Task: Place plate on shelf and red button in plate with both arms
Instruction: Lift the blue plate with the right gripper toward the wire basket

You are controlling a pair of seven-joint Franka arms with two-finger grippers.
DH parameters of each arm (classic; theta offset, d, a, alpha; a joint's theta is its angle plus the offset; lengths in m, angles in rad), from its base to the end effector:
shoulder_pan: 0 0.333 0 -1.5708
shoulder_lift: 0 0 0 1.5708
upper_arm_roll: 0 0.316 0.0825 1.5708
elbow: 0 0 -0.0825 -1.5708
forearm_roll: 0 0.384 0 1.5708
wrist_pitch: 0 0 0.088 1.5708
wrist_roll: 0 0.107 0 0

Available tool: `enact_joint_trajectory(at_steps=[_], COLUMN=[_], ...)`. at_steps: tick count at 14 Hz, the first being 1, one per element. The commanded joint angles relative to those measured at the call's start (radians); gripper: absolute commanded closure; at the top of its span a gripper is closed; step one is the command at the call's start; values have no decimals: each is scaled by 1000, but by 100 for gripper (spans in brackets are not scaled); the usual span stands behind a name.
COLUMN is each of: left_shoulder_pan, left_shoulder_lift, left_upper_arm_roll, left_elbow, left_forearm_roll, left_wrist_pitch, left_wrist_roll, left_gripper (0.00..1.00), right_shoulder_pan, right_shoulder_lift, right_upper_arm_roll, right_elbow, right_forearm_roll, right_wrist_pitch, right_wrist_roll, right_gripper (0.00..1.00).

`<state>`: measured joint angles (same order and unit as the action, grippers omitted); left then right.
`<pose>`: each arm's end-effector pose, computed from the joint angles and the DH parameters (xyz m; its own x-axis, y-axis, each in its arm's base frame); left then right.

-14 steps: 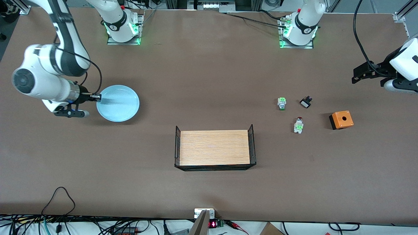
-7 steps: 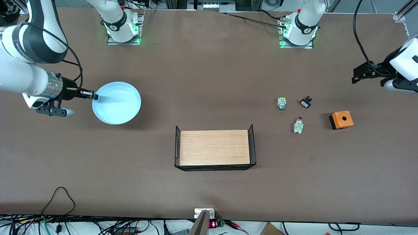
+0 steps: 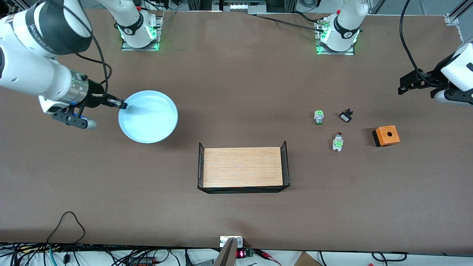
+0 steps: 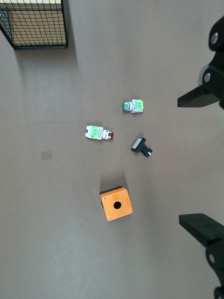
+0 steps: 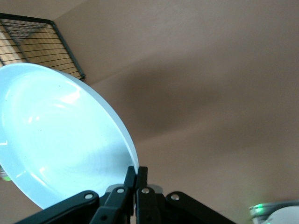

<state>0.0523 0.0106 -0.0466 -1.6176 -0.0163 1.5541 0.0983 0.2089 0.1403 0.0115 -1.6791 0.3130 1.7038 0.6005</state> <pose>0.5538 0.0015 0.5952 0.9931 -0.0928 -0.0720 -0.0913 -0.9955 0.0239 0.5739 0.1580 0.5079 0.8814 -0.3876 -0.2699 -0.4414 -0.8793 -0.1788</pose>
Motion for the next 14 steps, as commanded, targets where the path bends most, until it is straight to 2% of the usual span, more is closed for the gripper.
enact_joint_trajectory(at_steps=[1, 7, 14], left_shoulder_pan=[4, 4, 4], left_shoulder_lift=[15, 15, 15], left_upper_arm_roll=[-2, -2, -2], left_elbow=[31, 31, 31], left_forearm_roll=[-17, -17, -17], left_wrist_pitch=[-17, -17, -17], left_wrist_roll=[8, 9, 9], left_gripper=[0, 0, 0], right_shoulder_pan=[36, 136, 260], right_shoulder_lift=[42, 162, 251], right_upper_arm_roll=[-5, -5, -5], right_elbow=[74, 211, 272], right_forearm_roll=[38, 40, 41], right_wrist_pitch=[-27, -3, 194], right_wrist_roll=[89, 296, 593], right_gripper=[100, 100, 100])
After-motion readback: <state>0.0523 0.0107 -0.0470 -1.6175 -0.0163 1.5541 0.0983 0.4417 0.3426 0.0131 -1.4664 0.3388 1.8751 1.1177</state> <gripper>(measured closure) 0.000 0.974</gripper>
